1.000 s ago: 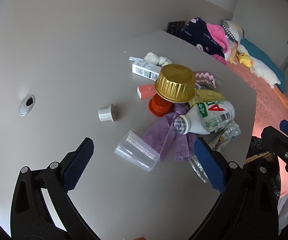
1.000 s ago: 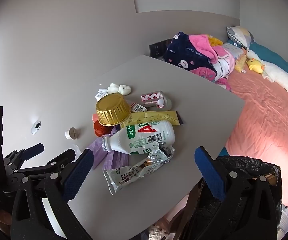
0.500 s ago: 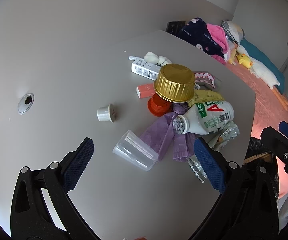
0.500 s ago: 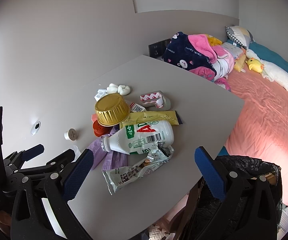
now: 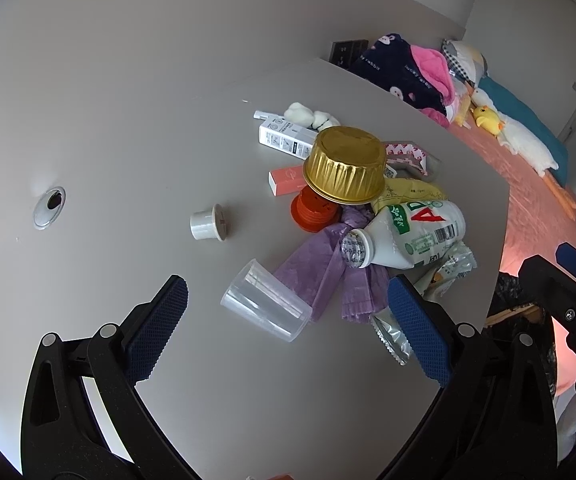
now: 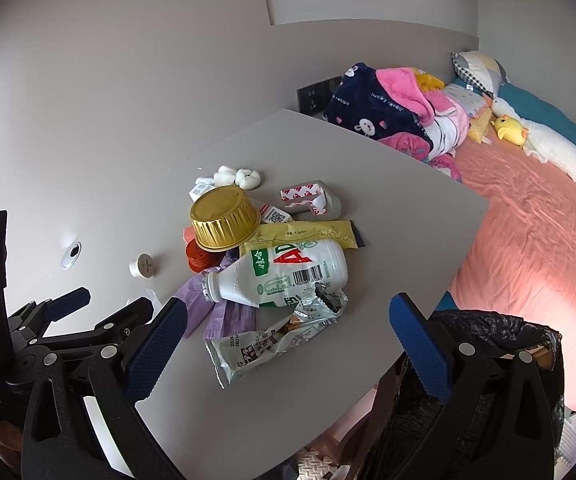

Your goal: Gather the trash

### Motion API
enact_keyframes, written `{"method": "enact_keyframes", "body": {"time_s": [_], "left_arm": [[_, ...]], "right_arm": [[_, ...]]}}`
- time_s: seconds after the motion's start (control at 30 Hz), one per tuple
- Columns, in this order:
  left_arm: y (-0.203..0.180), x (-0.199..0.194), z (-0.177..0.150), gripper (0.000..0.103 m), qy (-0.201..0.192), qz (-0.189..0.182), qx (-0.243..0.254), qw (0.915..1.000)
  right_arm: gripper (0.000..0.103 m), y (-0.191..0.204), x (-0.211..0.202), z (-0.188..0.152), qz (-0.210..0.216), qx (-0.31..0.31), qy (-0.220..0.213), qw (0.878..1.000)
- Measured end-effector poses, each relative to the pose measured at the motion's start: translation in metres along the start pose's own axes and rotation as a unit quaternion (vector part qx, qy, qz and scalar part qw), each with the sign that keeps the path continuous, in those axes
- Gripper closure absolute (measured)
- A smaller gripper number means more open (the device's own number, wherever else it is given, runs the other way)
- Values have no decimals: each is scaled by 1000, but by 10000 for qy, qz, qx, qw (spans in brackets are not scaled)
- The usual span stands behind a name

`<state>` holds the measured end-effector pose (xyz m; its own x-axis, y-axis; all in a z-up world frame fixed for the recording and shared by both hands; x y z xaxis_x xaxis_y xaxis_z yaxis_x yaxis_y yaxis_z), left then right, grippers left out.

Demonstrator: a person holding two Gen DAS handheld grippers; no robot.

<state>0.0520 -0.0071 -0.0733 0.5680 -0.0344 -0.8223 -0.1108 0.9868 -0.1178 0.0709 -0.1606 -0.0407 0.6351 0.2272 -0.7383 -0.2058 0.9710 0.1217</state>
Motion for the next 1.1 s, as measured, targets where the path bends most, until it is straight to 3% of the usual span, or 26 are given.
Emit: {"method": "enact_keyframes", "body": {"time_s": [1.1], "left_arm": [[4, 4, -3, 6, 43, 61, -94, 9999]], "right_arm": [[3, -1, 5, -7, -47, -36, 98, 9999]]}}
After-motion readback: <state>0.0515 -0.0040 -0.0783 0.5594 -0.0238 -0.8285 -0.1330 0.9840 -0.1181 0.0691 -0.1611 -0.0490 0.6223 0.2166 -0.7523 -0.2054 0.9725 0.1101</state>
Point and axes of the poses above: each gripper's, at about its wrist camera, not at the fingertips, and x roughly the way its jaws point, y to its left, z to its top, the point moved 9 cm from there along x, roughly the way its jaws point, and after that the axes turned 1 degree about -z, right-handed, at the moved point
